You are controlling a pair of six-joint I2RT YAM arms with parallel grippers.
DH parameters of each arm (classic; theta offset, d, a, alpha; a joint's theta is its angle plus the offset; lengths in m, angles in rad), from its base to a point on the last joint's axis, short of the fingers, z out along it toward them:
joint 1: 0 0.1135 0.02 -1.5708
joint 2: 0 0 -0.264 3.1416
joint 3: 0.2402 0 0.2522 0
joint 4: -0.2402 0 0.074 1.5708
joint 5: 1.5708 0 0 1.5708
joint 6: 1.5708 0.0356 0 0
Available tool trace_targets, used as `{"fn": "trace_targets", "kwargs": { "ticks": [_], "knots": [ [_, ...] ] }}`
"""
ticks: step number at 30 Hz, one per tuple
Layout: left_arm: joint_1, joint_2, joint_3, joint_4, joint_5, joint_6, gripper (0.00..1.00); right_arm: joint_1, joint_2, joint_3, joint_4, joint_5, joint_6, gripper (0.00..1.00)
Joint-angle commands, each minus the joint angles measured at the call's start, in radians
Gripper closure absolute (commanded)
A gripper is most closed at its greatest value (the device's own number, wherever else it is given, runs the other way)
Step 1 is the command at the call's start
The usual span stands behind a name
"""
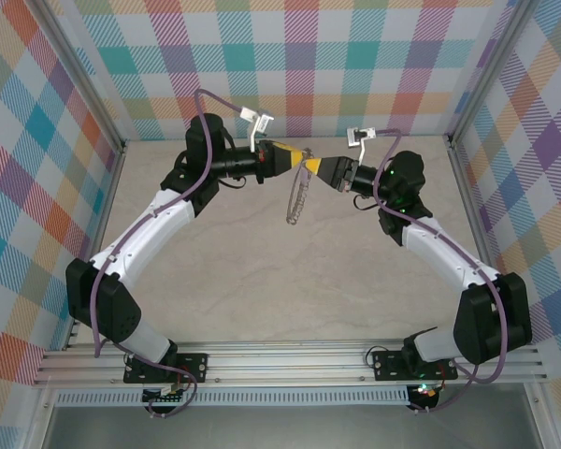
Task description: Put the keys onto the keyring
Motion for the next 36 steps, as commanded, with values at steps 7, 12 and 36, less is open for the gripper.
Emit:
{"fn": "trace_targets", "kwargs": {
  "ticks": [7, 12, 36],
  "knots": [
    [-0.027, -0.025, -0.014, 0.183, -0.026, -0.074, 1.0, 0.05, 0.095, 0.006, 0.275, -0.097, 0.22, 1.0],
    [-0.027, -0.026, -0.028, 0.195, -0.037, -0.081, 1.0, 0.057, 0.111, 0.011, 0.246, -0.102, 0.214, 1.0],
    [-0.027, -0.045, -0.045, 0.177, -0.051, -0.07, 1.0, -0.089, -0.221, -0.02, -0.249, -0.005, -0.093, 0.55]
  ]
}}
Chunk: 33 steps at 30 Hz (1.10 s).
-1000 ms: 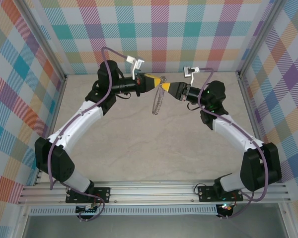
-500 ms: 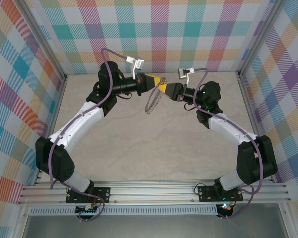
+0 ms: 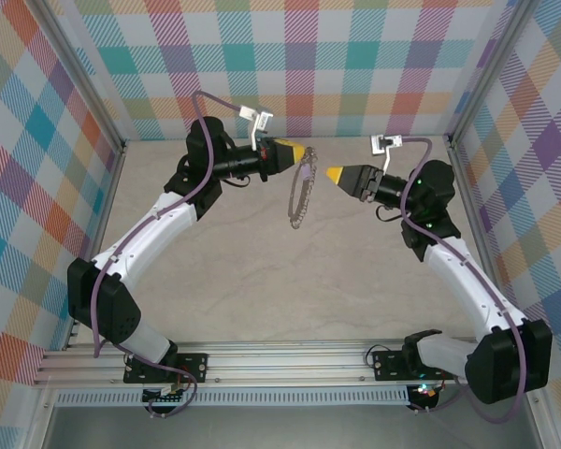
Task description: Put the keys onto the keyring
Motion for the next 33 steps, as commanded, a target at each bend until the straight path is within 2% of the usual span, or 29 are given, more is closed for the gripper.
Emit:
{"fn": "trace_targets", "kwargs": {
  "ticks": [1, 7, 16, 33],
  "knots": [
    [-0.01, -0.041, -0.014, 0.059, 0.008, 0.001, 1.0, 0.001, 0.008, 0.047, -0.04, 0.039, -0.038, 0.55],
    [-0.01, -0.043, -0.017, 0.067, 0.008, -0.012, 1.0, 0.019, 0.079, 0.105, 0.03, 0.051, 0.009, 0.59],
    [-0.011, -0.044, -0.01, 0.07, 0.018, -0.023, 1.0, 0.051, 0.137, 0.142, 0.019, 0.104, -0.019, 0.62],
    [-0.01, -0.042, -0.013, 0.074, 0.02, -0.026, 1.0, 0.106, 0.193, 0.179, 0.024, 0.092, -0.032, 0.69]
  ]
}}
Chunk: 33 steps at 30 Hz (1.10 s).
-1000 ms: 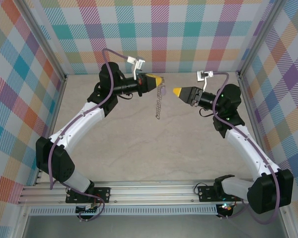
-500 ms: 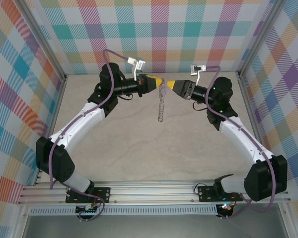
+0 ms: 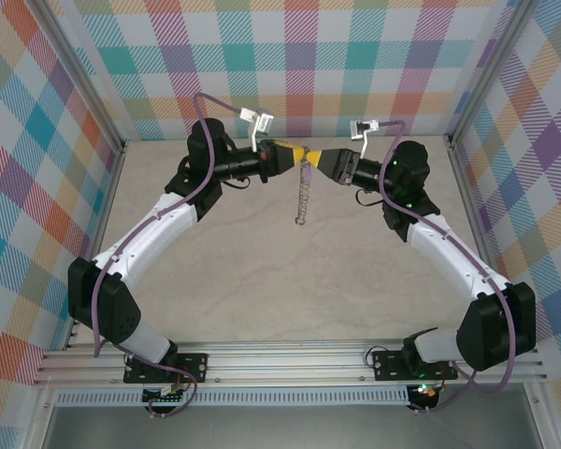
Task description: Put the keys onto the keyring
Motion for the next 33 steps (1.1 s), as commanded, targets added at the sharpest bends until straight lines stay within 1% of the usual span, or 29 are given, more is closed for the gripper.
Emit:
{"fn": "trace_targets", "kwargs": {
  "ticks": [1, 4, 6, 11, 17, 22, 27, 33],
  "knots": [
    [-0.009, -0.042, 0.002, 0.073, 0.023, -0.013, 1.0, 0.017, 0.007, 0.031, 0.03, 0.0, -0.023, 0.7],
    [-0.01, -0.042, 0.0, 0.074, 0.024, -0.013, 1.0, 0.017, 0.004, 0.029, 0.025, 0.003, -0.028, 0.74],
    [-0.01, -0.042, -0.002, 0.074, 0.026, -0.014, 1.0, 0.017, 0.004, 0.031, 0.02, 0.004, -0.031, 0.75],
    [-0.01, -0.047, -0.002, 0.077, 0.025, -0.014, 1.0, 0.016, -0.005, 0.026, -0.014, 0.019, -0.061, 0.7],
    [-0.01, -0.052, -0.003, 0.066, 0.027, -0.006, 1.0, -0.011, -0.06, 0.019, -0.09, 0.043, -0.127, 0.69],
    [-0.01, -0.052, -0.004, 0.07, 0.035, -0.008, 1.0, -0.029, -0.083, 0.006, -0.108, 0.05, -0.14, 0.69],
    [-0.01, -0.057, -0.007, 0.076, 0.034, -0.011, 1.0, -0.028, -0.065, 0.004, -0.09, 0.042, -0.125, 0.68],
    [-0.011, -0.064, -0.009, 0.074, 0.034, -0.012, 1.0, -0.021, -0.02, 0.019, -0.027, 0.02, -0.076, 0.65]
  ]
}}
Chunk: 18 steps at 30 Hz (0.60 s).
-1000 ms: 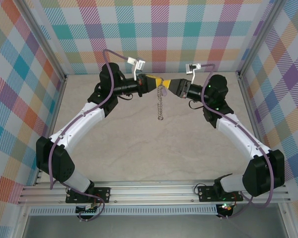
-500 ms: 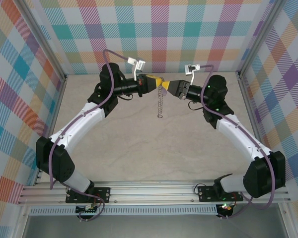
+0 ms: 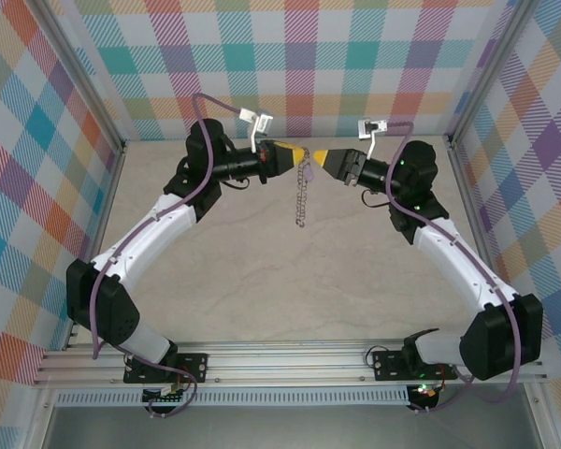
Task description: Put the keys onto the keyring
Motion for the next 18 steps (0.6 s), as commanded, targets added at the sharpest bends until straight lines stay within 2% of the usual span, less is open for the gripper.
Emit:
{"fn": "trace_targets", "kwargs": {
  "ticks": [1, 18],
  "knots": [
    [-0.011, -0.05, -0.003, 0.074, 0.023, -0.012, 1.0, 0.011, 0.028, 0.022, 0.056, -0.02, 0.021, 0.65],
    [-0.013, -0.042, -0.015, 0.076, 0.02, -0.012, 1.0, 0.043, 0.017, 0.051, 0.017, 0.004, -0.031, 0.67]
  ]
}}
